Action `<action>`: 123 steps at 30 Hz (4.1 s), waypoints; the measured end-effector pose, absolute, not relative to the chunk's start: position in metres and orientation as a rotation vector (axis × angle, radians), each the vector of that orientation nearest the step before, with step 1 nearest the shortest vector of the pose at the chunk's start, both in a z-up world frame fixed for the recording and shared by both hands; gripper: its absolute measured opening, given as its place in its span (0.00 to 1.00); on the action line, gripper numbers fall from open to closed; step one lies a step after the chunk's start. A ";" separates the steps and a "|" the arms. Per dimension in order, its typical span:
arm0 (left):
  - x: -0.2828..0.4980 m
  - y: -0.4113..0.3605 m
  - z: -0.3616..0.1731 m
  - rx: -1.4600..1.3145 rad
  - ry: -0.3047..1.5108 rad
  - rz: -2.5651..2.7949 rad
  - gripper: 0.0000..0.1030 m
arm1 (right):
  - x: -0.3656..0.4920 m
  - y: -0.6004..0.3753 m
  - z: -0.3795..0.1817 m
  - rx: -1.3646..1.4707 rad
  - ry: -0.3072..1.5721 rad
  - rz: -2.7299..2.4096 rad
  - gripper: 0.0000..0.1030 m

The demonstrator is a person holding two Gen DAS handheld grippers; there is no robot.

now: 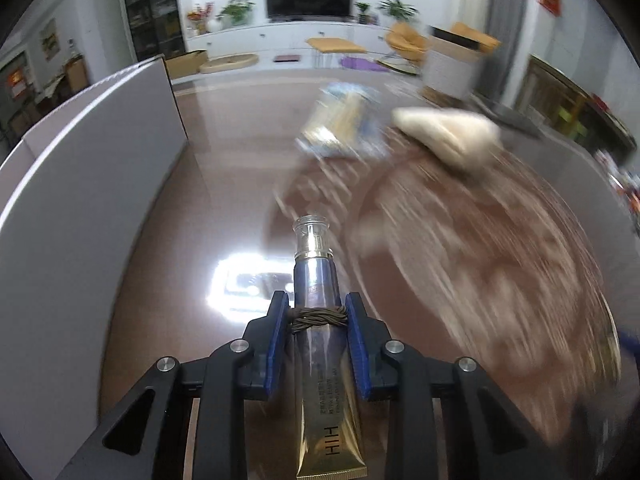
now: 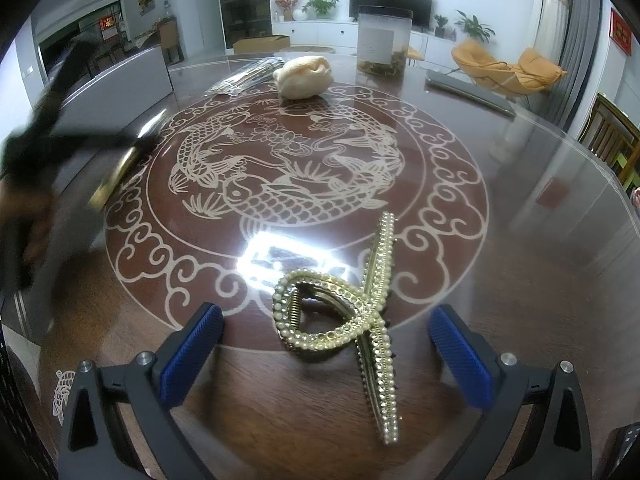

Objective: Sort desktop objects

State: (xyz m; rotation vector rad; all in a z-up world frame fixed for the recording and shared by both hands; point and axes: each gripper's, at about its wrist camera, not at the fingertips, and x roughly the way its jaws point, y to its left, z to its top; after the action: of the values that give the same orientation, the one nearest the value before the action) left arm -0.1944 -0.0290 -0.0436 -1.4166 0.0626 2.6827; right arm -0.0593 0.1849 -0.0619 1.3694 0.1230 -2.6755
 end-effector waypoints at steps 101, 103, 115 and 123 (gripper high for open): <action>-0.125 -0.002 -0.058 -1.377 0.136 2.638 1.00 | -0.059 0.186 -0.062 1.370 0.123 -2.676 1.00; -0.125 -0.002 -0.058 -1.377 0.137 2.638 1.00 | -0.059 0.185 -0.062 1.370 0.123 -2.676 1.00; -0.126 -0.002 -0.058 -1.377 0.136 2.638 1.00 | -0.058 0.186 -0.061 1.370 0.123 -2.676 1.00; -0.118 -0.004 -0.050 -1.325 0.165 2.618 0.75 | -0.056 0.194 -0.058 1.333 0.033 -2.656 1.00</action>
State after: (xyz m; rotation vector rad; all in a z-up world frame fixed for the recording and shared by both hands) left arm -0.1177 -0.0044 -0.0504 -1.3251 0.1653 2.6180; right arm -0.0562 0.1937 -0.0580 1.3332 0.0326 -2.6561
